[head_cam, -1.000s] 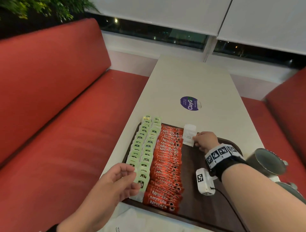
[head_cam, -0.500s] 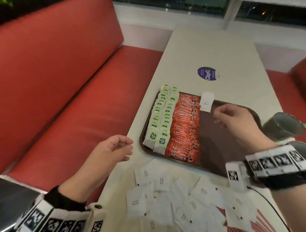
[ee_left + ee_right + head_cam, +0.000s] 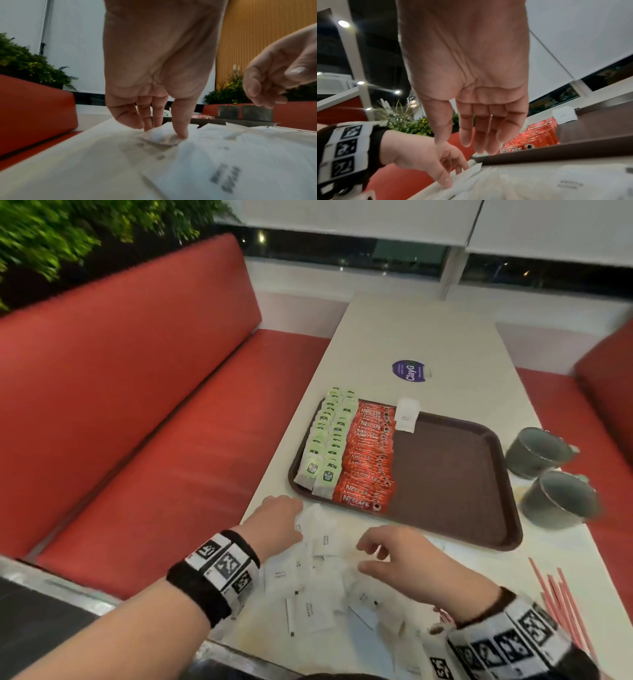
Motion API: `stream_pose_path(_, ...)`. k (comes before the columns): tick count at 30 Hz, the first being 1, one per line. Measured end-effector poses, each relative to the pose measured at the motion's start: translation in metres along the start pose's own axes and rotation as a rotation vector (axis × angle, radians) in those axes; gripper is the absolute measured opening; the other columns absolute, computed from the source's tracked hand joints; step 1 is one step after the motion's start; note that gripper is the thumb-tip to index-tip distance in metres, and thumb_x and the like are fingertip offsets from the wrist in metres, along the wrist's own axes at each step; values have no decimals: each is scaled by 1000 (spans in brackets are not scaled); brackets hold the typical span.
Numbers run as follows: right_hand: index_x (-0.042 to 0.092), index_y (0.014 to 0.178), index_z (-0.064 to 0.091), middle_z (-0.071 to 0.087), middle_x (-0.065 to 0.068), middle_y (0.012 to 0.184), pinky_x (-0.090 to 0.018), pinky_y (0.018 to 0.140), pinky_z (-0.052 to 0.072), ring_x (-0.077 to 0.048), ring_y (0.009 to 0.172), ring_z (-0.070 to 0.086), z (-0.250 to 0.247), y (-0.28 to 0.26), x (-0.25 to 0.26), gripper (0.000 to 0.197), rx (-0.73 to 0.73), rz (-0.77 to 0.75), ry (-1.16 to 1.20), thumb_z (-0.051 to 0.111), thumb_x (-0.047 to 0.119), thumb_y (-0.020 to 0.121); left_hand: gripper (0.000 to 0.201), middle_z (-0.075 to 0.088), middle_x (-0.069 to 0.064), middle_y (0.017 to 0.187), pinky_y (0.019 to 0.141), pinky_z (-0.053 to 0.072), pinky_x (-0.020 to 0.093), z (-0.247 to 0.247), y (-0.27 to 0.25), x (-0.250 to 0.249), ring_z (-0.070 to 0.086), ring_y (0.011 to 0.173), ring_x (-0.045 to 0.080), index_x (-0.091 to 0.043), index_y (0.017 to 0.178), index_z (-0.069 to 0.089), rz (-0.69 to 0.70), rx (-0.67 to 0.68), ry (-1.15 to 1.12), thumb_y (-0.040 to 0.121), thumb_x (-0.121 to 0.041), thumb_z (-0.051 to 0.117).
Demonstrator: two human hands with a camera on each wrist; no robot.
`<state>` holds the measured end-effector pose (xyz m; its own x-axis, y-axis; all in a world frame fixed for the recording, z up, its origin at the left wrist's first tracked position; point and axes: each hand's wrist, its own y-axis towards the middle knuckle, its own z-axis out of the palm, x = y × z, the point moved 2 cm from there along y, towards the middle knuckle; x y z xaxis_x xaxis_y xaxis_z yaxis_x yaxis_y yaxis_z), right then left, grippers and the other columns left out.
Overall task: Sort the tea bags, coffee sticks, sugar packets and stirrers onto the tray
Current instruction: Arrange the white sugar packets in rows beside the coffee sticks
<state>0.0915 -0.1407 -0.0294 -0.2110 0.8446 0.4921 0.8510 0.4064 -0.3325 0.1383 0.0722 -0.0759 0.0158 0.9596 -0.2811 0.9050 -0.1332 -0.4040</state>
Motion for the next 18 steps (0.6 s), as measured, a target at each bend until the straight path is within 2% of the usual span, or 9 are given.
stream_pose_path(4,19,127,55,56,0,125,-31,95,43,-20,116,51,9,29,12,43,-70,-17,-161,59,41,90,47,52,4,123,93,40,33,3,4,2,39,120,25,-21,130,48,-43,-11,6,85,-29,60)
stream_pose_path(7,15,124,55,56,-6,121,-38,92,44,-27,114,50,15,51,24,44,-75,-6,-289,57,42,90,49,54,1,114,88,44,32,4,4,6,38,116,21,-23,125,48,-73,-45,-73,80,-29,65)
stream_pose_path(9,14,121,55,59,-6,116,-38,87,44,-27,108,53,19,61,29,42,-62,6,-352,58,42,89,51,54,0,107,80,44,29,3,1,9,41,107,18,-25,122,46,-75,-81,-150,77,-27,70)
stream_pose_path(11,16,120,54,60,-5,114,-38,87,43,-26,104,56,23,67,30,43,-37,36,-351,61,41,87,44,53,-2,98,71,40,27,2,-2,13,43,96,16,-26,113,47,-63,-122,-200,76,-27,72)
stream_pose_path(14,17,119,55,60,-2,113,-38,90,41,-24,104,56,26,72,28,41,-9,86,-264,67,35,84,23,49,-7,81,59,32,25,-1,-8,19,44,78,13,-25,83,47,-29,-178,-242,80,-26,70)
stream_pose_path(16,18,114,59,60,1,110,-35,91,42,-22,102,56,25,75,28,34,-3,115,-175,69,27,83,29,43,-7,70,55,29,24,-4,-12,26,38,64,11,-22,69,41,-30,-192,-343,83,-23,66)
stream_pose_path(18,18,109,63,59,2,103,-28,84,46,-18,96,57,23,79,29,26,2,138,-51,68,17,83,29,40,-4,69,52,28,24,-9,-17,33,34,60,12,-18,68,37,-55,-203,-494,88,-18,59)
